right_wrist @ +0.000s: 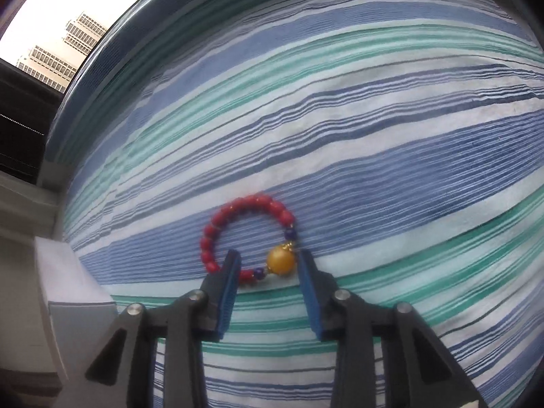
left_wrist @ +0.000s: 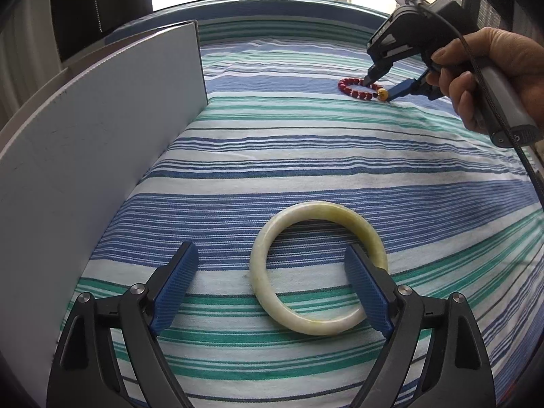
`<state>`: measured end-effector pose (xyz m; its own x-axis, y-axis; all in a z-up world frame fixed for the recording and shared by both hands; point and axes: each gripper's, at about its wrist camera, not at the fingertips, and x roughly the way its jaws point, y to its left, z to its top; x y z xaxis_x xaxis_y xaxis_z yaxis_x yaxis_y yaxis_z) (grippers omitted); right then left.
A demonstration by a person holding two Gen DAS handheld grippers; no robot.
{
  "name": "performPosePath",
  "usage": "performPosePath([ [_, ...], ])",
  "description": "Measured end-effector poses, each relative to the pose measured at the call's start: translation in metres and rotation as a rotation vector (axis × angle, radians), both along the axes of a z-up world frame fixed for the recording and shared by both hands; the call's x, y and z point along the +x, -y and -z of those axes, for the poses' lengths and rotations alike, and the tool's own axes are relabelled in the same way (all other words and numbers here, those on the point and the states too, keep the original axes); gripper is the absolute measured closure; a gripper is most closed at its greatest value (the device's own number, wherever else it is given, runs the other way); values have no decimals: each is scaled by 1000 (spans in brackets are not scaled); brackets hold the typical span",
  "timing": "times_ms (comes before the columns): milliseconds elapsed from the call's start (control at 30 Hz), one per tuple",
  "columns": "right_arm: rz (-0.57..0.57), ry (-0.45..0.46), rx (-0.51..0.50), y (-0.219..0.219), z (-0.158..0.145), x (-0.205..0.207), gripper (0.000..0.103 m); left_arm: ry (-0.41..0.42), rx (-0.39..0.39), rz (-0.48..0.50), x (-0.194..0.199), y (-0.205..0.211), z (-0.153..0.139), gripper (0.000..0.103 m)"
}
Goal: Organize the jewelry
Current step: 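Grasp the red bead bracelet by its amber bead with the right tool while the left tool holds the bangle, then carry both held pieces into the white box and open both tools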
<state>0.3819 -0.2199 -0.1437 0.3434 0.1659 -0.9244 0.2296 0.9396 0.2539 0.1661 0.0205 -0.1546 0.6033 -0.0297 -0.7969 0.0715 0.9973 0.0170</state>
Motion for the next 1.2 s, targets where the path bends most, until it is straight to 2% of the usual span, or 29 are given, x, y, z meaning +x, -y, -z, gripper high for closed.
performPosePath([
  [33, -21, 7, -41, -6, 0, 1, 68, 0, 0, 1, 0, 0, 0, 14],
  [67, -41, 2, -88, -11, 1, 1, 73, 0, 0, 1, 0, 0, 0, 14],
  [100, -64, -7, -138, -15, 2, 3, 86, -1, -1, 1, 0, 0, 0, 14],
  [233, -151, -25, -164, -17, -1, -3, 86, -1, -2, 1, 0, 0, 0, 14],
  [333, -214, -17, -149, -12, -8, -25, 86, -1, -1, 1, 0, 0, 0, 14],
  [433, -265, -33, -98, -1, -15, -59, 85, -1, -1, 1, 0, 0, 1, 14],
  [567, -301, -70, -77, 21, -14, -117, 85, -1, -1, 1, 0, 0, 1, 13],
  [700, -304, -79, -133, 43, -13, -162, 85, -1, -1, 1, 0, 0, 0, 13],
  [767, -302, -60, -196, 50, -15, -173, 85, -3, -2, 4, 0, 0, 0, 12],
  [867, -309, -43, -202, 56, -17, -177, 83, -20, -15, 34, 2, 0, 0, 6],
  [933, -277, -29, -152, 63, -19, -177, 81, -37, -29, 58, 3, -2, -1, 6],
  [967, -263, -29, -117, 69, -23, -178, 76, -52, -41, 70, 3, -4, -2, 6],
  [1067, -207, -43, -49, 75, -25, -174, 73, -106, -125, 41, 5, -19, -7, 6],
  [1133, -205, -47, -59, 78, -26, -175, 73, -130, -149, -14, 3, -27, -10, 9],
  [1200, -238, -37, -112, 68, -24, -175, 73, -135, -83, -39, 2, -23, -10, 21],
])
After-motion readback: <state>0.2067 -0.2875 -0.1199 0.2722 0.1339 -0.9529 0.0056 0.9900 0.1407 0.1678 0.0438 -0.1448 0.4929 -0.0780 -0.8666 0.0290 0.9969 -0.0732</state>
